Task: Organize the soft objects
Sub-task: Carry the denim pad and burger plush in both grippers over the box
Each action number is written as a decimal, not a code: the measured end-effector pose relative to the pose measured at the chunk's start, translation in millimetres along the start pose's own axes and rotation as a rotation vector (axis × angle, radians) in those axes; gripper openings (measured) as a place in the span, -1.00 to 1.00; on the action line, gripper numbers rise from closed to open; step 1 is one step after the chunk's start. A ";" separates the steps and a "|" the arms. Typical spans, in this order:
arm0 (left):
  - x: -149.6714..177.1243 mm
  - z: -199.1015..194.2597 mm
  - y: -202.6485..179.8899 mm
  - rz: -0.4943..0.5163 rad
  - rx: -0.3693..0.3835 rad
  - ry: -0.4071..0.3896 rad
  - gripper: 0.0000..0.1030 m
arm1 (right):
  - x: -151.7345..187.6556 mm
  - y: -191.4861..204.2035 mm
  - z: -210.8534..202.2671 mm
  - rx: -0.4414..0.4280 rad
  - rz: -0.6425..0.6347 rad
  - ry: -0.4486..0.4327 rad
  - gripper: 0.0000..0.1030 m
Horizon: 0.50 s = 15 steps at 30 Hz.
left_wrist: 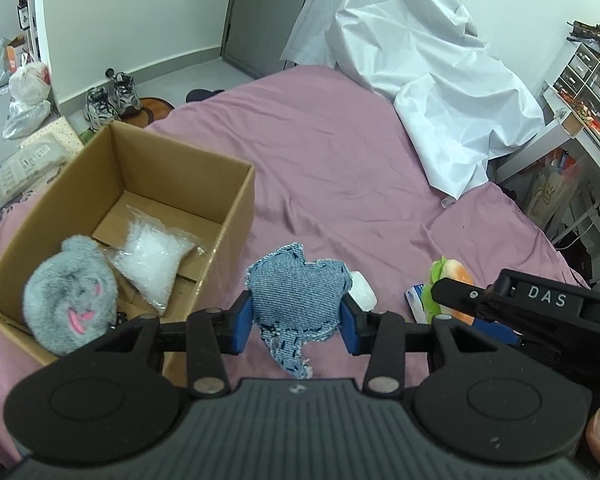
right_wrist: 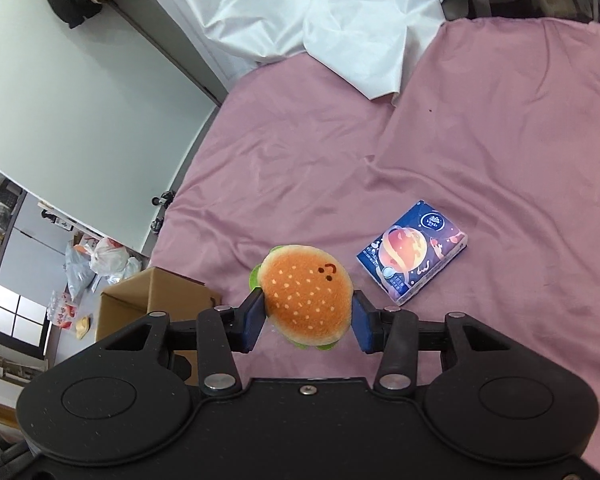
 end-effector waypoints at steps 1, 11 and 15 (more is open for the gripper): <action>-0.1 -2.6 0.1 0.003 -0.003 -0.006 -0.16 | 0.2 0.7 -3.0 -0.004 -0.004 -0.005 -0.14; -3.2 -29.1 2.9 0.018 -0.024 -0.048 -0.16 | 3.2 3.8 -31.0 -0.036 -0.038 -0.071 -0.13; -7.1 -40.1 4.9 0.022 -0.029 -0.063 -0.16 | 5.0 6.7 -44.5 -0.052 -0.048 -0.090 -0.13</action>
Point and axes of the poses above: each gripper's, at about its wrist camera, not at the fingertips, and z roughly the way its jaws point, y to its left, x to its underside, the point moved 4 cm from there along z, roughly the way its jaws point, and after that the axes turned 9 degrees about x, right-handed, at the moved point
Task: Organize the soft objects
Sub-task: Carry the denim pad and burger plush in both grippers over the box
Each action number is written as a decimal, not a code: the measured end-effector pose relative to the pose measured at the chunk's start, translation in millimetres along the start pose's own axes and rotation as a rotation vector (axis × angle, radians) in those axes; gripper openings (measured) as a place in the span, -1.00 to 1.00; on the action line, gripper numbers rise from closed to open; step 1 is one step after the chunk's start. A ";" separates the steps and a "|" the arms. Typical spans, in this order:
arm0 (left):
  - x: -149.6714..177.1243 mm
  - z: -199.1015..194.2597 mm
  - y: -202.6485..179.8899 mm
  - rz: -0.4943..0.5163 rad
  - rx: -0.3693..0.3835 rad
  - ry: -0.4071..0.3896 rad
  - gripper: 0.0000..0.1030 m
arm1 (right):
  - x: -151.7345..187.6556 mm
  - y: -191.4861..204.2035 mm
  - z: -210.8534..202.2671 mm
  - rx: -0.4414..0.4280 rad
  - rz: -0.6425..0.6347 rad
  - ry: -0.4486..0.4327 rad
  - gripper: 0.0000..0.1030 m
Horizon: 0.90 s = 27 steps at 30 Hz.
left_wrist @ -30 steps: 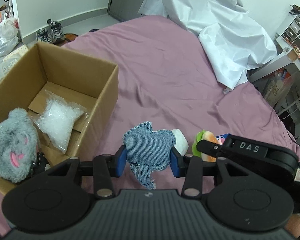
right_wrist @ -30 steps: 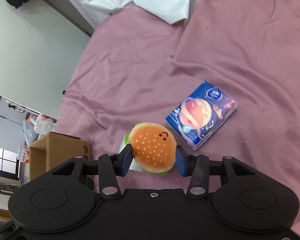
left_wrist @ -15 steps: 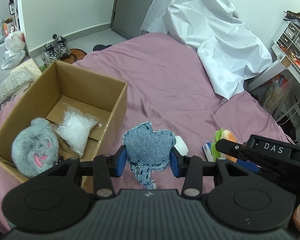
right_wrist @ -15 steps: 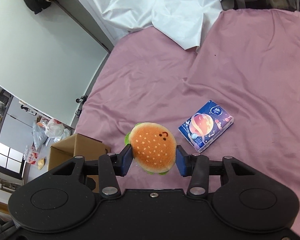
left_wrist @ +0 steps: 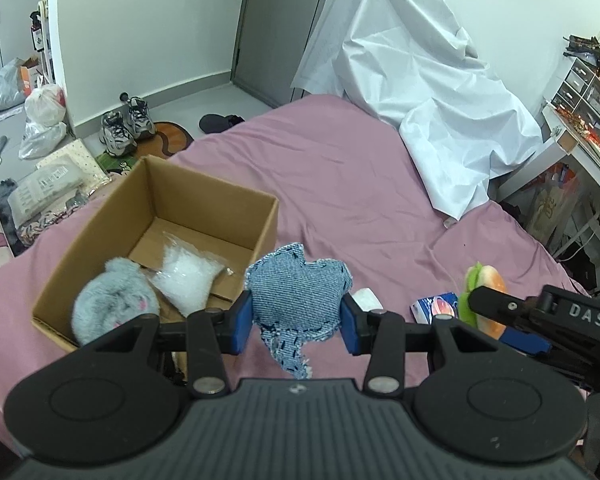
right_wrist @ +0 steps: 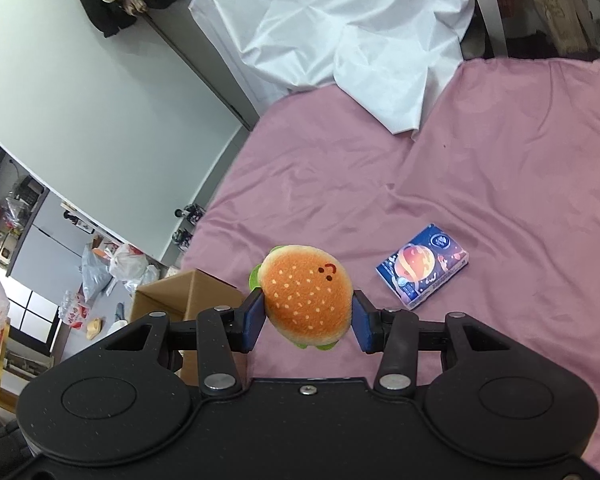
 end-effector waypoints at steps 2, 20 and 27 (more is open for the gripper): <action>-2.3 -6.0 1.4 0.004 0.000 -0.008 -0.16 | -0.2 2.1 -6.5 -0.008 -0.006 -0.013 -0.13; -24.4 -48.2 35.4 0.008 -0.022 -0.073 -0.16 | 8.0 56.2 -42.8 -0.075 -0.152 -0.084 -0.12; -34.4 -51.8 57.0 -0.003 -0.033 -0.079 -0.16 | 19.7 89.2 -32.6 -0.105 -0.219 -0.056 -0.12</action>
Point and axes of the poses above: each gripper's, at about its wrist camera, not at the fingertips, and z roughly the way its jaws point, y to its left, x to its underside, the point moved 4 cm from there along z, roughly the way its jaws point, and after that the axes turned 9 degrees about x, right-handed, at the moved point
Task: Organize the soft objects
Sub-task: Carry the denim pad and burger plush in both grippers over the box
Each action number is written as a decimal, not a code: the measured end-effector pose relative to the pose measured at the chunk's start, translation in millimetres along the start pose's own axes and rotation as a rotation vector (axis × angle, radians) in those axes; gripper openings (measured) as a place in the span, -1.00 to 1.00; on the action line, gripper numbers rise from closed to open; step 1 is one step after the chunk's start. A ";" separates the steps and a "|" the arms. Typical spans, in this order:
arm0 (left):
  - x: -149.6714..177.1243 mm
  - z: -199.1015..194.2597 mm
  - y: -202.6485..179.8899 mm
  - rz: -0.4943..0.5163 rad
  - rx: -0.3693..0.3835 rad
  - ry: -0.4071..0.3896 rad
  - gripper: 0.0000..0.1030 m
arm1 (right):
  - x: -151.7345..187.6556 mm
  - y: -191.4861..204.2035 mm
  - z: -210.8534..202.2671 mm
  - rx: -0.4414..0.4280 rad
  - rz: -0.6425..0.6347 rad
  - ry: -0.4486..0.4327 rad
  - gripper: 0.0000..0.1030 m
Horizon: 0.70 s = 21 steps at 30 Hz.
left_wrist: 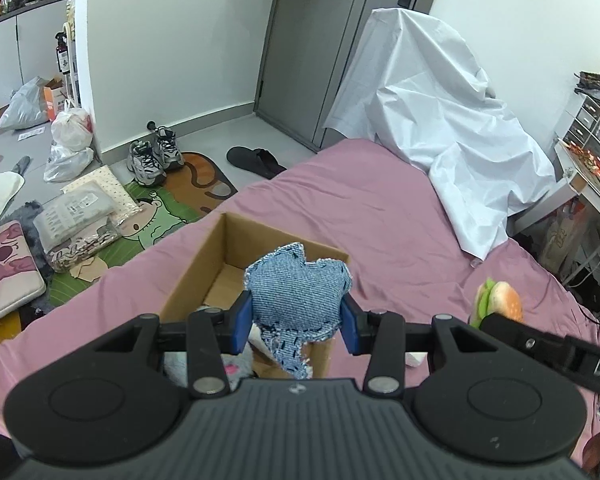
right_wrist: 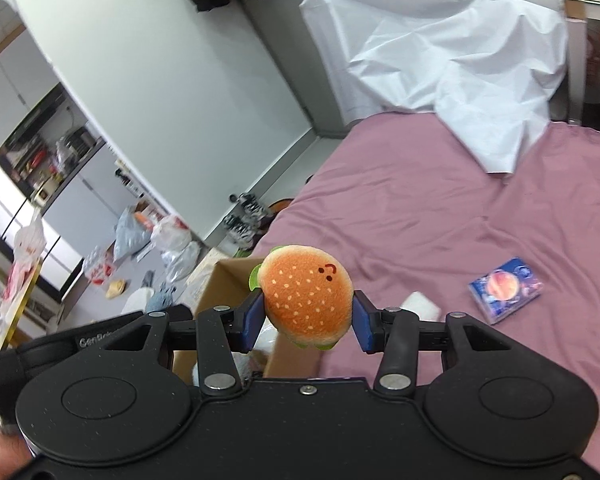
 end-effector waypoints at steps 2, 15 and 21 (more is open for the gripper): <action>-1.7 -0.2 7.3 -0.010 -0.002 -0.002 -0.16 | 2.5 10.0 2.8 -0.012 -0.015 0.008 -0.12; -6.1 7.6 47.1 -0.049 -0.015 0.009 -0.16 | 15.0 48.9 27.5 -0.044 -0.073 0.055 -0.10; -5.1 14.7 60.4 -0.066 -0.009 0.028 -0.16 | 21.7 58.7 44.8 -0.043 -0.094 0.092 -0.10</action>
Point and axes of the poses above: each gripper's, at about its wrist camera, not at the fingertips, and z roughly the way its jaws point, y to its left, x to its underside, the point moved 4 cm from there along z, roughly the way its jaws point, and after that the axes turned 9 degrees about x, right-handed, at the moved point
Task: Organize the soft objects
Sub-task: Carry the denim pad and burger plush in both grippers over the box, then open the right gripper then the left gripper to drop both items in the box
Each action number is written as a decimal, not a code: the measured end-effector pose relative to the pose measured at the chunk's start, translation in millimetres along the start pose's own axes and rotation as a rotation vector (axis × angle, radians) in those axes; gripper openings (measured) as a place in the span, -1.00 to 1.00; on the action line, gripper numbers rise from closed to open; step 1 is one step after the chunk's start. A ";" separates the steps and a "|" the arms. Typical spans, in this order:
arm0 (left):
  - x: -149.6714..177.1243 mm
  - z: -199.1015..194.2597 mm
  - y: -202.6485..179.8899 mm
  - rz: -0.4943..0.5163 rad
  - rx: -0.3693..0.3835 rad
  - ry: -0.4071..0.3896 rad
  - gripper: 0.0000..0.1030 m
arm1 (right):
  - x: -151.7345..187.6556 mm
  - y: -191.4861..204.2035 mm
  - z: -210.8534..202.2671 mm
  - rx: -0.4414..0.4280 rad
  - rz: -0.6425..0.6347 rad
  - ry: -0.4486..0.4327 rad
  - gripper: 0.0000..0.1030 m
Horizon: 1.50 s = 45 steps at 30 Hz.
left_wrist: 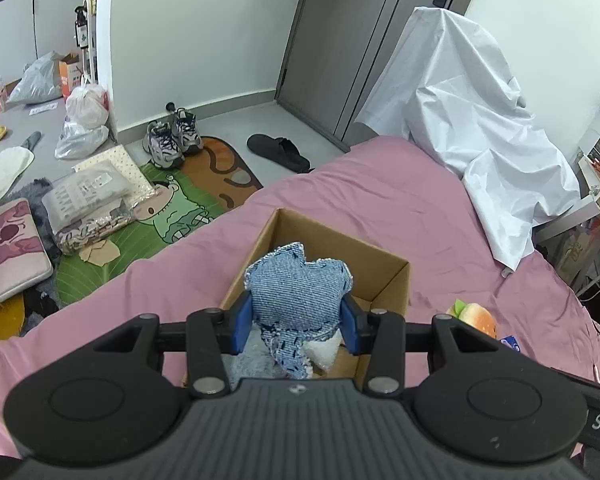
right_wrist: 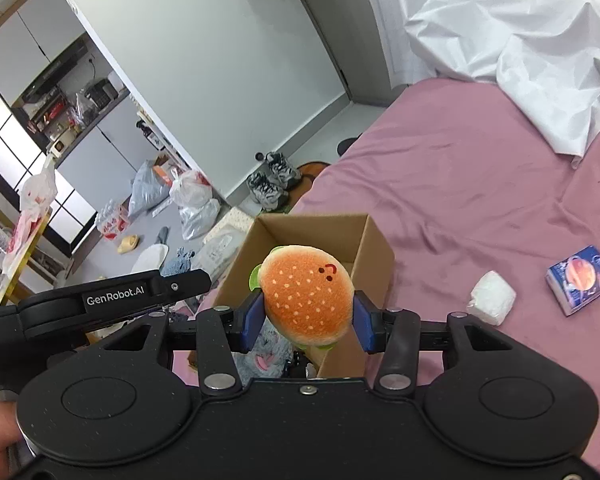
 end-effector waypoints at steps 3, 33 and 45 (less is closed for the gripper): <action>-0.4 3.0 6.3 -0.006 0.005 0.010 -0.15 | 2.2 3.7 5.4 0.000 -0.004 0.015 -0.10; -8.0 43.5 13.0 0.027 0.003 0.081 -0.13 | 1.6 -3.8 17.6 0.026 0.055 0.099 0.41; -11.8 70.0 -0.3 0.075 -0.008 0.121 0.09 | -3.7 -11.9 17.1 0.037 0.067 0.084 0.43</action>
Point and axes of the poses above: each gripper's, at about its wrist camera, not at the fingertips, and z roughly the way its jaws point, y to its left, x to its underside, the point moved 4 cm from there along z, roughly the way its jaws point, and after that the axes turned 9 degrees about x, right-handed, at the moved point
